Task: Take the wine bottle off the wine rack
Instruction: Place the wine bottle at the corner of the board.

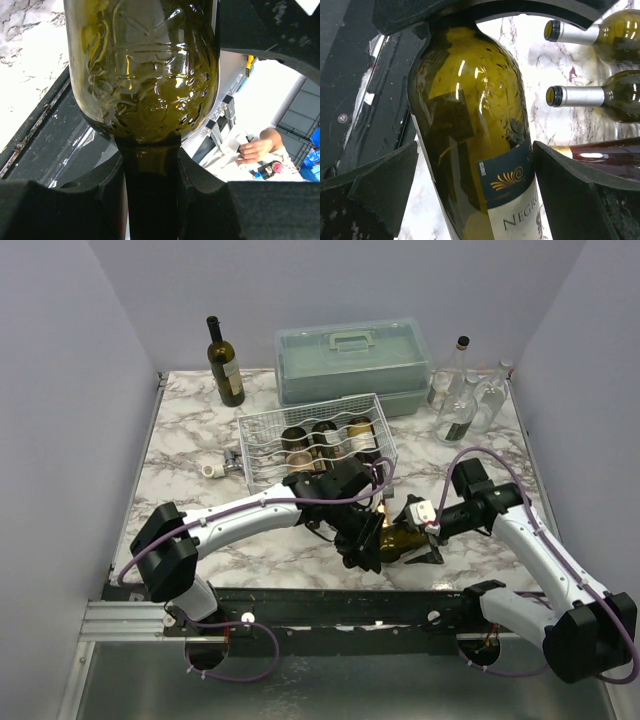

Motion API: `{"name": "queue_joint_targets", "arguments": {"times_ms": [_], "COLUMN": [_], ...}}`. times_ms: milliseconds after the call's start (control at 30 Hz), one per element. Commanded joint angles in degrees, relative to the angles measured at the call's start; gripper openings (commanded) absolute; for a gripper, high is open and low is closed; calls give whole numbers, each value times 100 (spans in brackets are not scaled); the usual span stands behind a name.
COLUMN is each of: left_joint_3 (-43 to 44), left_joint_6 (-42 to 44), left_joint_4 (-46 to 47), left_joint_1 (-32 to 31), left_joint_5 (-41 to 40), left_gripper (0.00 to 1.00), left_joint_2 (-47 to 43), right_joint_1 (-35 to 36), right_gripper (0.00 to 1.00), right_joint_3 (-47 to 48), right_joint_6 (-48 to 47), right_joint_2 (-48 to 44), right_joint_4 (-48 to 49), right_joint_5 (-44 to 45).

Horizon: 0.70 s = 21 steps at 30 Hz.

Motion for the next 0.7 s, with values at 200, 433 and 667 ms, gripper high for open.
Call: {"name": "queue_joint_targets", "arguments": {"times_ms": [200, 433, 667], "left_joint_3": [513, 514, 375], "left_joint_6": [363, 371, 398], "left_joint_4": [623, 633, 659], "left_joint_1": [-26, -17, 25], "left_joint_5": [521, 541, 573], "left_gripper": [0, 0, 3], "left_joint_2": [183, 248, 259], "right_joint_1": [351, 453, 453], "right_gripper": [99, 88, 24], "right_joint_3": [-606, -829, -903], "right_joint_6": [285, 200, 177], "right_joint_2": [-260, -342, -399], "right_joint_4": [1032, 1314, 1379], "right_joint_5": [361, 456, 451]}}
